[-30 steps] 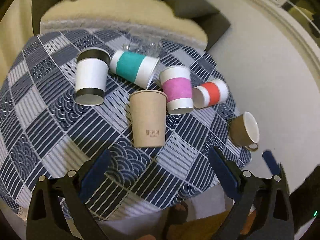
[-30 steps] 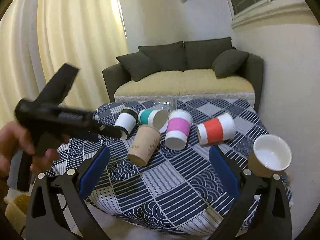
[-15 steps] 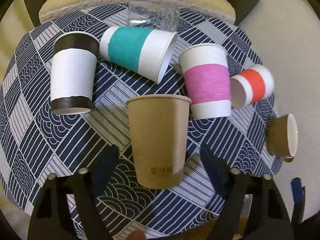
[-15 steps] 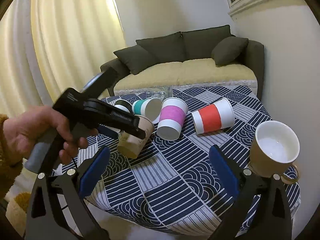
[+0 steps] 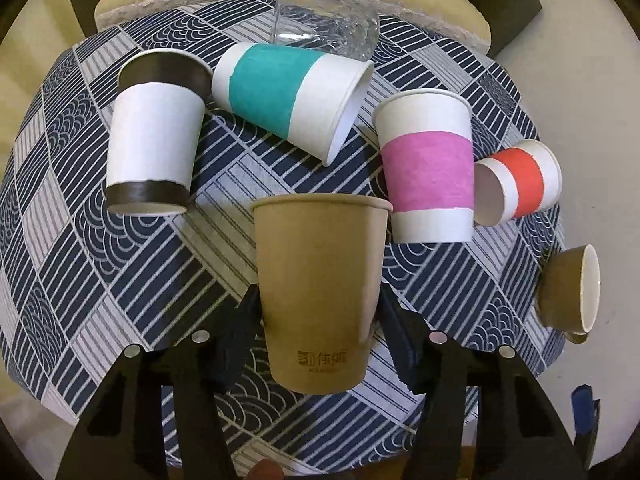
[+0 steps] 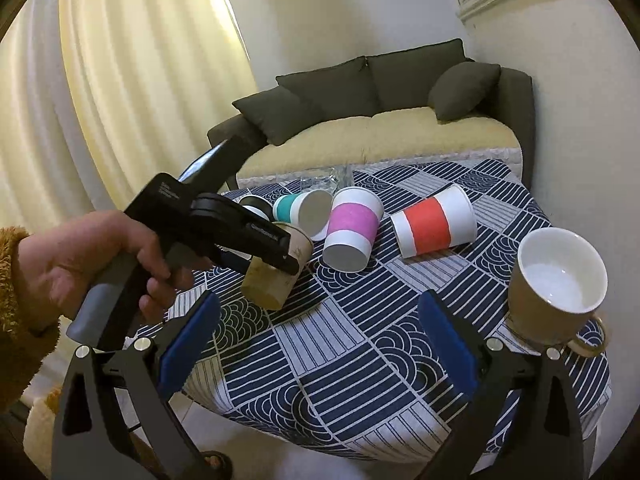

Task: Flip cup upright
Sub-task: 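Lift the brown kraft cup with the left tool toward the right tool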

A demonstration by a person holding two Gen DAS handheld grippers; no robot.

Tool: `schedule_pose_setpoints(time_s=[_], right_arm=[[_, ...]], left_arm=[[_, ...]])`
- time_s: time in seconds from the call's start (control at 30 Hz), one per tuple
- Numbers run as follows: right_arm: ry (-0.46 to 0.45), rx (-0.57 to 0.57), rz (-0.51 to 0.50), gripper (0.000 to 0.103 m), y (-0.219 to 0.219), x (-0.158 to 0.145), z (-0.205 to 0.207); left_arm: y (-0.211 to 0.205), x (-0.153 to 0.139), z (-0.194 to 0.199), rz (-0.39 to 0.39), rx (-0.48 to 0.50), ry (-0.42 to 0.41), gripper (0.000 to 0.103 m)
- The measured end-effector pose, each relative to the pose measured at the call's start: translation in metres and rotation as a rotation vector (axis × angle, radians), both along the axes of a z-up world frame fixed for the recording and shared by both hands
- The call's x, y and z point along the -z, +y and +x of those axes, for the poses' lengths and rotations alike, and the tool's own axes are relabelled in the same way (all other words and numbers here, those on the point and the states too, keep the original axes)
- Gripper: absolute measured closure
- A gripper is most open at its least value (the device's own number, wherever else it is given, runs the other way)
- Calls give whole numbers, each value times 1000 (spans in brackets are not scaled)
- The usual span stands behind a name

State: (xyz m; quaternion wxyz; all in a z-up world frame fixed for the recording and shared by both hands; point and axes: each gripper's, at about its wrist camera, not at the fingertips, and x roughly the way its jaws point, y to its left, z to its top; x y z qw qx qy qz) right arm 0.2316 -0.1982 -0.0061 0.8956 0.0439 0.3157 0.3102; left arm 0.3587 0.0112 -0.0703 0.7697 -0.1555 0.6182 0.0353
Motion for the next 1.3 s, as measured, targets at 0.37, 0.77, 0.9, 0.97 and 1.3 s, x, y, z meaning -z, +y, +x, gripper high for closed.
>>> schedule_pose_setpoints(time_s=[0.37,0.77,0.9,0.97,1.3], right_arm=[[0,-72,-17,5,14,2,-25],[59,-111,-54,5,22,15,-33],[50,-101,-78,5,23,17,-33],[63,-102,-76,5,23,19,-31],[85,-103,-97,5,29,27,-25]], left_arm=[[-16,-18,-45,-62,-3,8,46],[-21,-5,-81,-74,-38,31,46],[-19,-2,-81,-60,-45,34,44],[-18,-2,-81,-57,-42,28,26],[-2,-23,-86,-55,-29,-37,21]])
